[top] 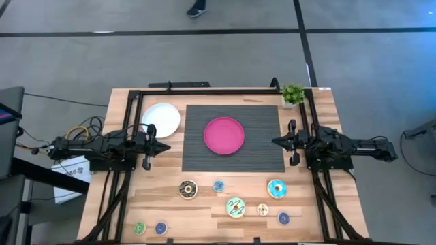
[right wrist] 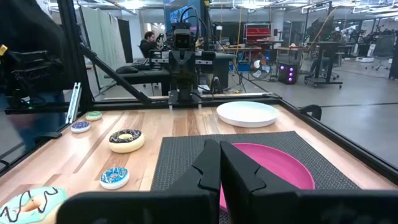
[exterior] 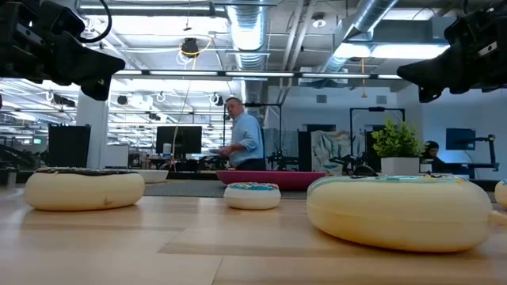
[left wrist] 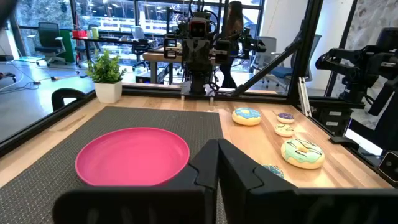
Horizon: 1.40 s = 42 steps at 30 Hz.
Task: Pick & Place donuts
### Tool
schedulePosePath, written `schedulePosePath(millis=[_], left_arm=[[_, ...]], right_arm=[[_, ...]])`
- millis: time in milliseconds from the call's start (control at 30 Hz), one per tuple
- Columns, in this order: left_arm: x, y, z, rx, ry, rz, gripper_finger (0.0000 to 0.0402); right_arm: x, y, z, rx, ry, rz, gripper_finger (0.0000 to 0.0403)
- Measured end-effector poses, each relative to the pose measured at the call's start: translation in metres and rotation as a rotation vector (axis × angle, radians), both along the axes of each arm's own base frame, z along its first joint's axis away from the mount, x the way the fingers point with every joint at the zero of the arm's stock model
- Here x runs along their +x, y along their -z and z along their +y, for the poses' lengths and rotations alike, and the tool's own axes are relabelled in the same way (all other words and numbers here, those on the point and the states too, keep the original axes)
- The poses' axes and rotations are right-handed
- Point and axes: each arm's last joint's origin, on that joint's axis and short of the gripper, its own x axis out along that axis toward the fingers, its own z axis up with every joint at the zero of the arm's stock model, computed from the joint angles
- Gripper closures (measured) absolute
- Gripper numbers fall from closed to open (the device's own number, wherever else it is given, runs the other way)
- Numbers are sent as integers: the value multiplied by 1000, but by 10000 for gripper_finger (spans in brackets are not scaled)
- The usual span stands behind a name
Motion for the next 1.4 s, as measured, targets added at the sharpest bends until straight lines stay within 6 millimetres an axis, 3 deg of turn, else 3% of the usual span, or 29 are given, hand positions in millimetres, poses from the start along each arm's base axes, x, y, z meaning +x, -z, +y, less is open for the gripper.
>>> schedulePosePath(millis=[1167,1400], left_arm=[[0,-1,0,-2,-2,-11,402],[0,-2,0,-220,3,-16,402]], right_arm=[[0,0,0,0,0,0,403],[0,0,0,0,0,0,403]])
